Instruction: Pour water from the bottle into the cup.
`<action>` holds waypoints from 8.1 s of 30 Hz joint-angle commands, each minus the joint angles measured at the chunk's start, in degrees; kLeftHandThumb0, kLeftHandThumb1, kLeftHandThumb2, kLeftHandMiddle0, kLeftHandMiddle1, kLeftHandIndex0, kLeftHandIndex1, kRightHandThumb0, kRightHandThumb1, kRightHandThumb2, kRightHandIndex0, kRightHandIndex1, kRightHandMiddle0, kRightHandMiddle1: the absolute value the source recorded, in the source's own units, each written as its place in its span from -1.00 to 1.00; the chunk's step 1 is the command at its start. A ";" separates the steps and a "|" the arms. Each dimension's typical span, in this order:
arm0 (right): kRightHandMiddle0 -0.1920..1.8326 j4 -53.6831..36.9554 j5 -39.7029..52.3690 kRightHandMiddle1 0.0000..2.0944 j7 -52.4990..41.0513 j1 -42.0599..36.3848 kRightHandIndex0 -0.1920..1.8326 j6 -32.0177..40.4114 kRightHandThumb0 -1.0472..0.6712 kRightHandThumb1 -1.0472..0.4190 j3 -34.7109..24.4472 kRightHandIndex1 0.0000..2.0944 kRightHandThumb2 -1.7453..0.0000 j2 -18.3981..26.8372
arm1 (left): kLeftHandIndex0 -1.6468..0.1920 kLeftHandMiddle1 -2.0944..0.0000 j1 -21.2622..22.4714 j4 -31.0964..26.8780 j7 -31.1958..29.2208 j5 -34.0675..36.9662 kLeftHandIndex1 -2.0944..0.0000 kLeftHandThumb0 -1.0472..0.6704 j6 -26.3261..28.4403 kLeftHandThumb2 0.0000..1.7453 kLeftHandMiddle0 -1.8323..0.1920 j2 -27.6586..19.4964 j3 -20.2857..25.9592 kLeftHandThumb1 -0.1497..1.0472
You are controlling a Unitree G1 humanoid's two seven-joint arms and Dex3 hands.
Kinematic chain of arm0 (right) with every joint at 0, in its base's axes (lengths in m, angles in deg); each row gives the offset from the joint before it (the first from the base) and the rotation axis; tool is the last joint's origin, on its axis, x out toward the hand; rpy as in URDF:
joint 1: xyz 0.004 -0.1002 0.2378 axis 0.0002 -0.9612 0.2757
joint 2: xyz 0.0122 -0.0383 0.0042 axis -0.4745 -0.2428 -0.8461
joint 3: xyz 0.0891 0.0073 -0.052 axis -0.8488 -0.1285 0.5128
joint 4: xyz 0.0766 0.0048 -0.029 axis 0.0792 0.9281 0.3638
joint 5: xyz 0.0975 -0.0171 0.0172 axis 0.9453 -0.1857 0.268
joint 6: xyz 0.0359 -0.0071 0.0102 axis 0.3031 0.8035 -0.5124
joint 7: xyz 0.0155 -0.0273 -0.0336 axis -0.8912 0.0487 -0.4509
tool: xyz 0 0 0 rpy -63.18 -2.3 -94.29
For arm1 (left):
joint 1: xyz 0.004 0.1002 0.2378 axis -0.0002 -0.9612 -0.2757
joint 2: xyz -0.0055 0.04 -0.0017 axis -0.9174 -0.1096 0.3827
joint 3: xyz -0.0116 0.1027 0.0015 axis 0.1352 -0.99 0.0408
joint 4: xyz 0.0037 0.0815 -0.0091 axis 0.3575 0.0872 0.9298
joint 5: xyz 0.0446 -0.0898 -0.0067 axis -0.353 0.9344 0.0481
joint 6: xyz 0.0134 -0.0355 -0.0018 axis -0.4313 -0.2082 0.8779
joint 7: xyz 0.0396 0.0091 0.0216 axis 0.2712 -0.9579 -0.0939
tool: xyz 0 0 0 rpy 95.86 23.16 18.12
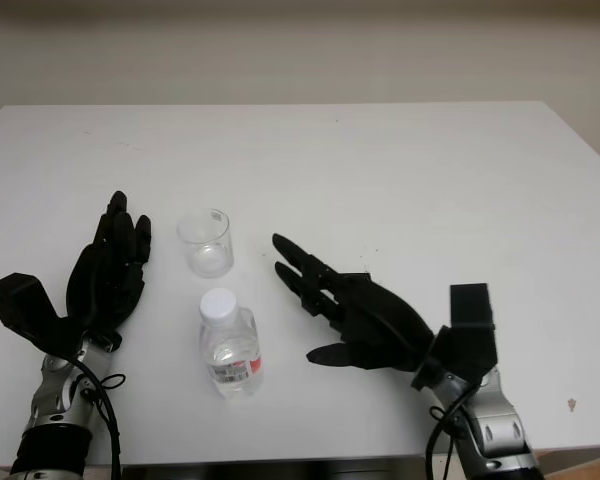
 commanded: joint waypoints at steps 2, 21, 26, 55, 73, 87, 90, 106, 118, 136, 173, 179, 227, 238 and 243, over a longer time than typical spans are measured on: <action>-1.00 1.06 -0.82 -1.00 0.05 1.95 -1.00 -1.12 -0.93 -0.77 0.60 -1.00 0.94 -1.19 | 0.99 0.95 -1.82 0.90 0.50 -0.35 0.95 -0.58 0.94 -0.39 0.96 0.57 -0.39 1.00; -1.00 4.05 -3.70 -0.97 -4.44 7.50 -0.99 -2.65 -0.91 -0.76 2.68 -0.96 0.94 -0.77 | 0.98 0.95 -0.63 2.58 0.71 -0.26 0.95 -0.58 -0.31 -0.38 0.96 0.65 -0.24 1.00; -1.00 4.86 -4.37 -0.97 -5.85 8.53 -0.96 -3.11 -0.91 -0.74 2.91 -0.94 0.94 -0.46 | 0.99 0.95 -0.50 2.90 0.55 -0.10 0.95 -0.59 -0.53 -0.39 0.95 0.71 -0.25 1.00; -0.98 8.02 -5.80 -0.96 -6.06 11.87 -0.89 -1.48 -0.91 -0.74 7.86 -0.93 0.94 -6.01 | 0.98 0.95 -0.97 2.91 1.79 -0.34 0.95 -0.59 -1.50 -0.41 0.95 1.43 -0.30 1.00; -0.92 7.77 -7.13 -0.92 -7.75 12.05 -0.79 -2.22 -0.93 -0.70 10.14 -0.91 0.94 -6.32 | 0.97 0.95 -1.31 2.65 2.00 -0.54 0.94 -0.59 -1.85 -0.40 0.94 1.57 -0.28 1.00; -0.44 8.71 -10.90 0.97 -2.79 8.81 -0.34 -13.47 -0.38 -0.77 10.62 0.96 0.93 -8.24 | 0.98 0.95 -1.84 1.80 1.76 -0.35 0.95 -0.58 -1.61 -0.39 0.95 1.49 -0.22 1.00; -0.14 8.64 -11.83 1.00 -0.34 7.57 0.07 -16.24 -0.31 -0.83 10.60 1.00 0.93 -8.97 | 0.97 0.95 -1.84 1.58 1.91 -0.14 0.95 -0.57 -1.32 -0.39 0.94 1.61 -0.12 1.00; 0.89 5.33 -13.15 1.00 10.80 2.64 0.98 -16.53 -0.14 -1.00 10.58 1.00 0.70 -12.38 | 0.97 0.95 -1.65 1.38 1.95 0.05 0.95 -0.58 -0.68 -0.41 0.95 1.48 -0.03 1.00; 1.00 9.46 -8.52 1.00 22.47 12.43 0.95 -9.09 -0.12 -1.00 2.48 1.00 0.63 -18.65 | 0.97 0.95 -1.34 2.29 1.60 -0.69 0.95 -0.59 -1.20 -0.41 0.95 0.97 -0.23 1.00; 1.00 48.20 -22.48 1.00 37.42 43.98 1.00 -28.73 0.06 -0.66 -4.43 1.00 0.10 -14.27 | 0.97 0.95 -1.26 2.50 1.98 -0.51 0.95 -0.58 -1.83 -0.39 0.94 1.96 -0.29 1.00; -0.18 73.67 -64.61 1.00 80.95 64.49 0.37 -20.37 -0.03 -0.90 22.77 1.00 0.86 -11.10 | 0.97 0.95 -1.58 3.23 2.71 -0.19 0.95 -0.59 -2.74 -0.41 0.96 3.52 -0.32 1.00; -0.28 74.37 -67.51 1.00 82.95 65.05 0.40 -20.08 -0.03 -0.92 26.08 1.00 0.88 -10.31 | 0.97 0.95 -1.34 3.55 2.79 -0.18 0.95 -0.60 -2.90 -0.42 0.96 3.62 -0.31 1.00; -0.47 75.43 -85.98 0.80 98.38 70.01 0.18 -13.19 -0.25 -0.87 45.80 1.00 0.93 -9.16 | 0.98 0.95 -0.08 5.26 3.07 -0.32 0.95 -0.58 -3.71 -0.38 0.96 4.30 -0.36 1.00; -0.42 75.50 -85.40 0.75 99.24 69.81 0.19 -13.49 -0.28 -0.84 45.58 1.00 0.94 -9.17 | 0.97 0.95 -0.19 5.51 2.92 -0.48 0.95 -0.59 -3.83 -0.39 0.96 4.06 -0.41 1.00; -0.41 75.22 -80.02 0.65 97.02 68.91 0.17 -17.75 -0.23 -0.81 41.05 1.00 0.94 -9.35 | 0.97 0.95 -0.20 5.60 2.82 -0.49 0.95 -0.59 -4.07 -0.38 0.96 3.92 -0.28 1.00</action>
